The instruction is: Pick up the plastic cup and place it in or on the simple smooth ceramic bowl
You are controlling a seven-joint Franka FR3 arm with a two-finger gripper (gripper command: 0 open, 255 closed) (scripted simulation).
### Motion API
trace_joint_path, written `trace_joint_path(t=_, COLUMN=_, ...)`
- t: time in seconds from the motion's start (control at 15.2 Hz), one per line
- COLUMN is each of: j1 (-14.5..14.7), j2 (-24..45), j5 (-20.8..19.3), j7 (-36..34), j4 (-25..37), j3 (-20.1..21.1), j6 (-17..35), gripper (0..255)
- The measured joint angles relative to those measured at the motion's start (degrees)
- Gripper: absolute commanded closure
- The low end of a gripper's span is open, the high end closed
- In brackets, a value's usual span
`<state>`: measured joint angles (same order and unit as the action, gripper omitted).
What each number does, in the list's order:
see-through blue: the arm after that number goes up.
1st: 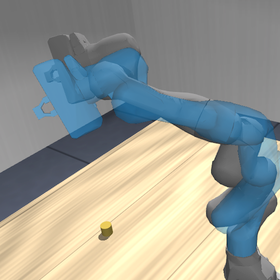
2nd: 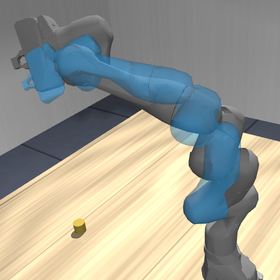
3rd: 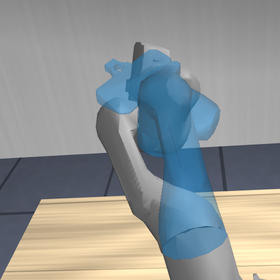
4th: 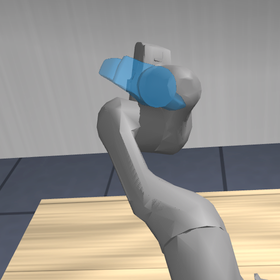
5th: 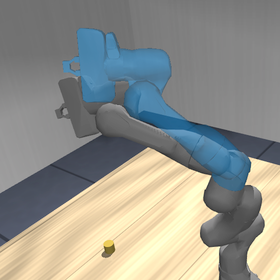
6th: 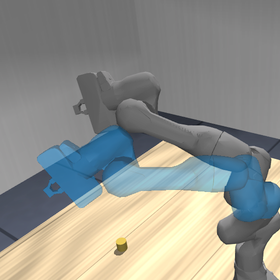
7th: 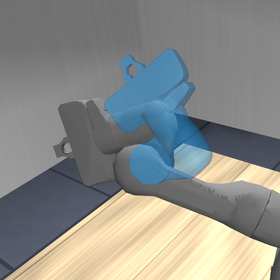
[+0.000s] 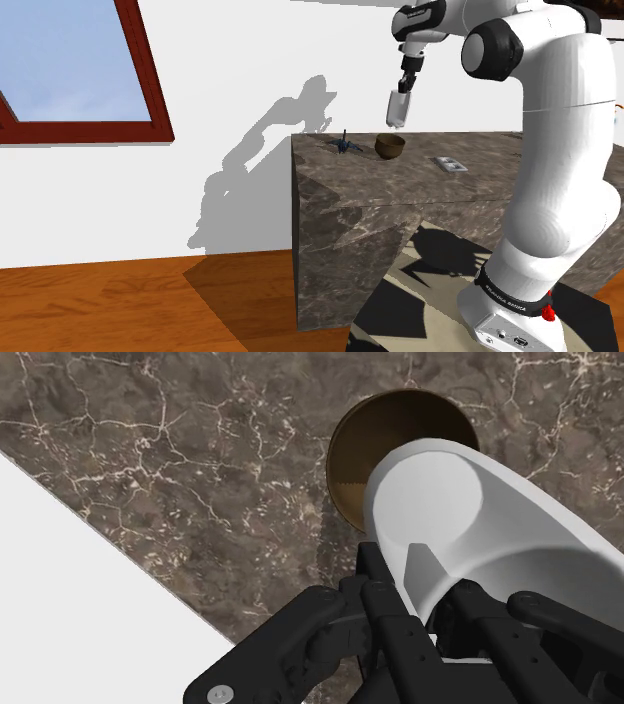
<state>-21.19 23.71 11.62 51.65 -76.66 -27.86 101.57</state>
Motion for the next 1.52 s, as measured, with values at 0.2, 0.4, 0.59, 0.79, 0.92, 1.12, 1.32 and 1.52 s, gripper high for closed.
trace_joint_path(t=0.2, j1=0.2, j2=0.1, j5=0.1, j7=0.1, j4=-2.0, j3=0.1, j6=2.1, gripper=255)
trace_joint_path(t=0.4, j1=0.4, j2=0.2, j5=0.2, j7=0.3, j4=-4.2, j3=0.2, j6=4.3, gripper=255)
trace_joint_path(t=0.59, j1=0.7, j2=0.3, j5=0.3, j7=0.5, j4=-6.7, j3=0.3, j6=6.8, gripper=255)
trace_joint_path(t=0.79, j1=0.8, j2=0.2, j5=0.3, j7=0.5, j4=-7.8, j3=0.3, j6=7.9, gripper=255)
trace_joint_path(t=0.92, j1=0.9, j2=0.2, j5=0.4, j7=0.5, j4=-7.9, j3=0.3, j6=8.0, gripper=255)
trace_joint_path(t=1.12, j1=0.9, j2=0.2, j5=0.4, j7=0.5, j4=-7.9, j3=0.3, j6=8.1, gripper=0)
trace_joint_path(t=1.32, j1=0.9, j2=0.2, j5=0.4, j7=0.5, j4=-7.9, j3=0.3, j6=8.1, gripper=0)
trace_joint_path(t=1.52, j1=0.9, j2=0.2, j5=0.4, j7=0.5, j4=-7.9, j3=0.3, j6=8.1, gripper=0)
